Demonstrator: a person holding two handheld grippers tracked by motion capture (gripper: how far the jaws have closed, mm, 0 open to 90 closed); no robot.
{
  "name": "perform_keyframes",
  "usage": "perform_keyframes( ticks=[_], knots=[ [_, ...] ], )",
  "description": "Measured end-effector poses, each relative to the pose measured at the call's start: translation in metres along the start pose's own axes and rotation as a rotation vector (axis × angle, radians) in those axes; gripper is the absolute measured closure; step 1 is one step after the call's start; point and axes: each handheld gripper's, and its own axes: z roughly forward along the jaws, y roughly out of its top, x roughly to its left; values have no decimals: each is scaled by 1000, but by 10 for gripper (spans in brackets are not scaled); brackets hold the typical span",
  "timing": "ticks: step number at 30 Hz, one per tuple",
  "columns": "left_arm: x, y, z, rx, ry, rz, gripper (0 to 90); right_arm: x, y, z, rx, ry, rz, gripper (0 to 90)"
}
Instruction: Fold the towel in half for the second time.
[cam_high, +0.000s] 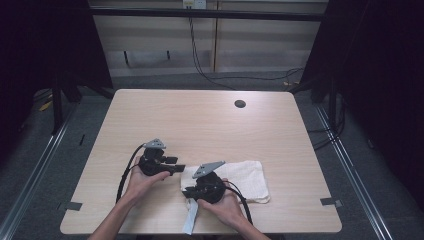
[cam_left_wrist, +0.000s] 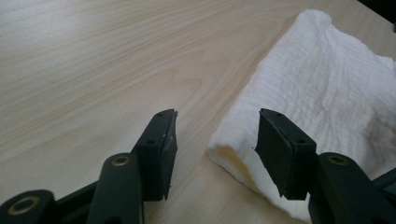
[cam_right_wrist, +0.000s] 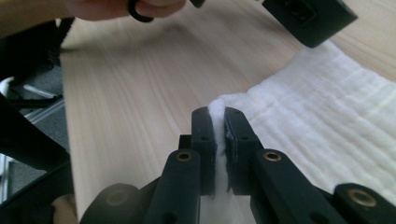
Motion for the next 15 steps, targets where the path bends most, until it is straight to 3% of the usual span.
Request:
perform_keyframes(
  ticks=[7,15],
  knots=[
    [-1,-1,10,47,25,34,456,3,-2,-1,7,-2,-15,841],
    [-5,-3,19,94,-35,55,589,2,-4,0,20,-4,-17,840]
  ],
)
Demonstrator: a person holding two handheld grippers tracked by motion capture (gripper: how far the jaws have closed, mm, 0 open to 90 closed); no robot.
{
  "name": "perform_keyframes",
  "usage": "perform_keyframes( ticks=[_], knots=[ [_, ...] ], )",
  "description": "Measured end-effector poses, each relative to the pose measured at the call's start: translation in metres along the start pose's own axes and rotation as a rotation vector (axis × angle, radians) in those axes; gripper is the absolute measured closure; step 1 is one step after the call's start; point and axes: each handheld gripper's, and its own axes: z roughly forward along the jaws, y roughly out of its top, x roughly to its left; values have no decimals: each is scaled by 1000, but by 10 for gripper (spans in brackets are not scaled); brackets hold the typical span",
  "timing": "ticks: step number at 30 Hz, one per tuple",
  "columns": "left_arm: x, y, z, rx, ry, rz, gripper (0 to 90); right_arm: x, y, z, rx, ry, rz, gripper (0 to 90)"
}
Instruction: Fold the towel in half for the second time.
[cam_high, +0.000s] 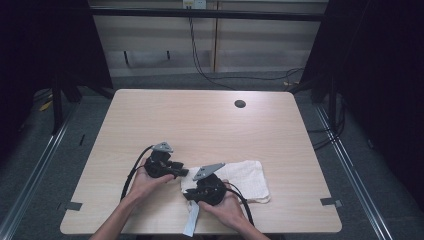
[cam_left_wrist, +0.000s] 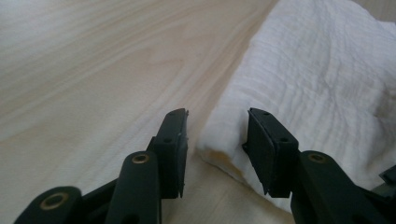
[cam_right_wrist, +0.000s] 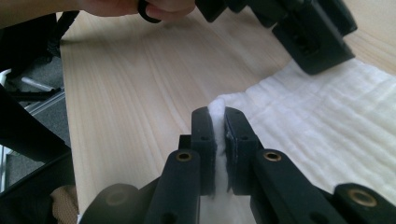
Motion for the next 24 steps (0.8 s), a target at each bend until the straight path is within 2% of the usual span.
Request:
perform_keyframes(
  ticks=[2,3,4,5,6,10,12,16,19,24],
  knots=[
    [-2,1,2,6,-9,15,622,0,0,0,1,0,0,841],
    [-4,1,2,16,-11,26,664,-1,0,-1,1,0,4,841],
    [-6,1,4,22,-23,37,745,-1,0,-2,-1,2,6,841],
    [-6,1,4,25,-35,36,807,-2,0,-3,-8,5,13,841],
    [-6,1,4,25,-54,30,832,-3,0,-4,-16,10,16,841],
    [-5,4,-2,-30,-78,-3,849,-5,1,-10,-45,15,16,840],
    [-4,5,-6,-43,-81,-5,849,-5,1,-12,-51,10,16,841],
    [-4,7,-11,-86,-98,-36,848,-6,2,-16,-65,17,21,841],
    [-4,7,-14,-82,-90,-25,846,-5,4,-19,-82,21,22,840],
    [-3,7,-19,-93,-102,-44,846,-3,5,-23,-101,36,33,841]
  ],
)
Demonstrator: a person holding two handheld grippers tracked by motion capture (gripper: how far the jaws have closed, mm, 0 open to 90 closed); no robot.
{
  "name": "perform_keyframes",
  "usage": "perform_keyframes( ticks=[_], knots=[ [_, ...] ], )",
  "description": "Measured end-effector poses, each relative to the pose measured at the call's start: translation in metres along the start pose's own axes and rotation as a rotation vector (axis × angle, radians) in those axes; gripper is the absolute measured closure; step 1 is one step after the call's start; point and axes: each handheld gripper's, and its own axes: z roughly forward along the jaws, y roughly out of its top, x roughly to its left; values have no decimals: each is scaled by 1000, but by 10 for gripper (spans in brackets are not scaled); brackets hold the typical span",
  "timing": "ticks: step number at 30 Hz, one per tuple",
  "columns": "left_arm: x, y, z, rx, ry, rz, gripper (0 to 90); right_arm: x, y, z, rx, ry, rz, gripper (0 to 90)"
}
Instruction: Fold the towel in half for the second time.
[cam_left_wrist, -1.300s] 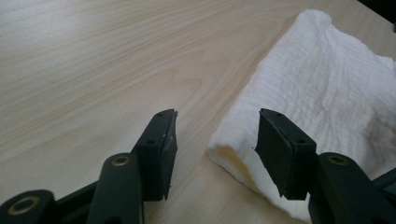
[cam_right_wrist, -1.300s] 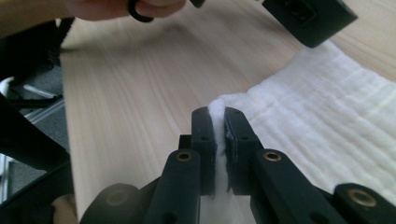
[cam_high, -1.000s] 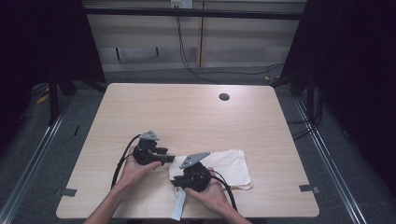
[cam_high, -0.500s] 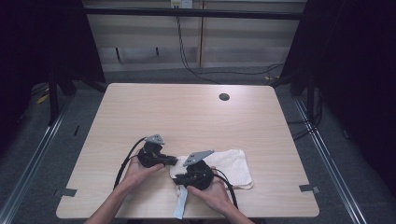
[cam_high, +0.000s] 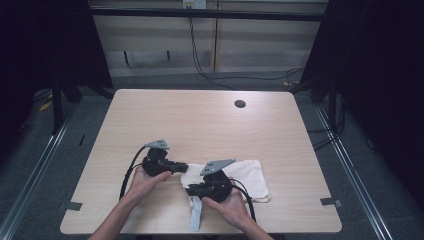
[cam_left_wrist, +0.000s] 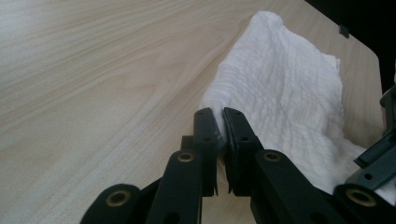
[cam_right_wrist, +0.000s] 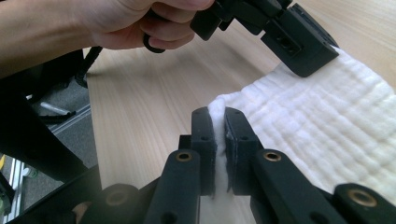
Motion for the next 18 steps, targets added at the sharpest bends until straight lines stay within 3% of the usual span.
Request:
perform_keyframes(
  ticks=[5,10,18],
  knots=[
    [-3,5,-7,-6,-3,22,842,1,4,-6,-29,-2,8,841],
    [1,9,-13,-38,-7,-10,841,3,11,-10,-59,10,9,841],
    [0,15,-31,-62,11,-8,841,6,22,-11,-89,22,7,841]
  ],
)
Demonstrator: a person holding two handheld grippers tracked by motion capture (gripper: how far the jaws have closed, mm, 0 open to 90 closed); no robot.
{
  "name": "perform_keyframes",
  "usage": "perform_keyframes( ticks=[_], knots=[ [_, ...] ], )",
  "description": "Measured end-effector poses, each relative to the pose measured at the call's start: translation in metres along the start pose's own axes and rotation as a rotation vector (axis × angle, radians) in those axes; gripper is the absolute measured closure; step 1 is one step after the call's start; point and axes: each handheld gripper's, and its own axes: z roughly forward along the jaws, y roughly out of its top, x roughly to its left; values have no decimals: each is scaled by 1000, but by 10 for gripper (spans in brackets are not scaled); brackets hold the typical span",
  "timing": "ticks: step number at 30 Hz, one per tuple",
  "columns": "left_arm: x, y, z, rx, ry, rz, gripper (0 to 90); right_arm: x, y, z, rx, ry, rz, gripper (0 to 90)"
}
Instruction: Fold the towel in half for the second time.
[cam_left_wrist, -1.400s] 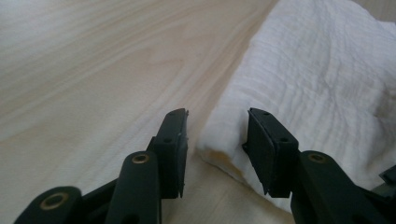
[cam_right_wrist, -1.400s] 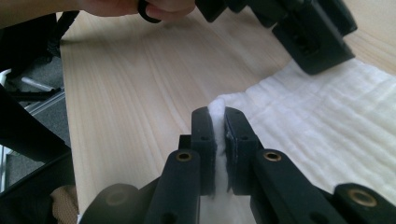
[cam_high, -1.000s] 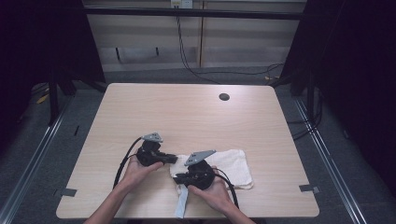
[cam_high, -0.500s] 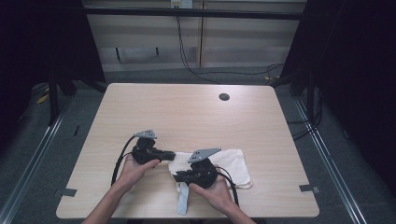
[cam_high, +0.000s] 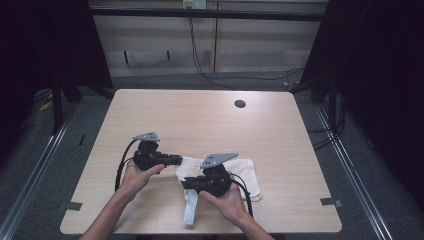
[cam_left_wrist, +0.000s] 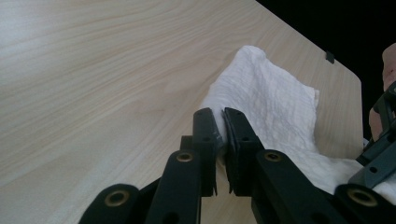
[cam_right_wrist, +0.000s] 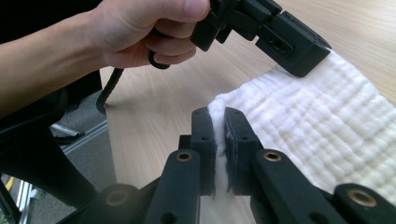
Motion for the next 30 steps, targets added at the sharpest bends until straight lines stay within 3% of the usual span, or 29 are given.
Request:
perform_keyframes(
  ticks=[4,18,25,30],
  knots=[
    [-2,1,-6,-39,-2,-10,844,4,5,1,-3,1,-10,841],
    [-5,18,-30,-51,-10,-12,847,18,30,-5,-53,7,-49,841],
    [-8,30,-34,-33,65,-3,847,23,42,0,-102,4,-45,841],
    [-9,31,-25,-43,81,8,847,17,33,2,-110,-18,-20,841]
  ],
)
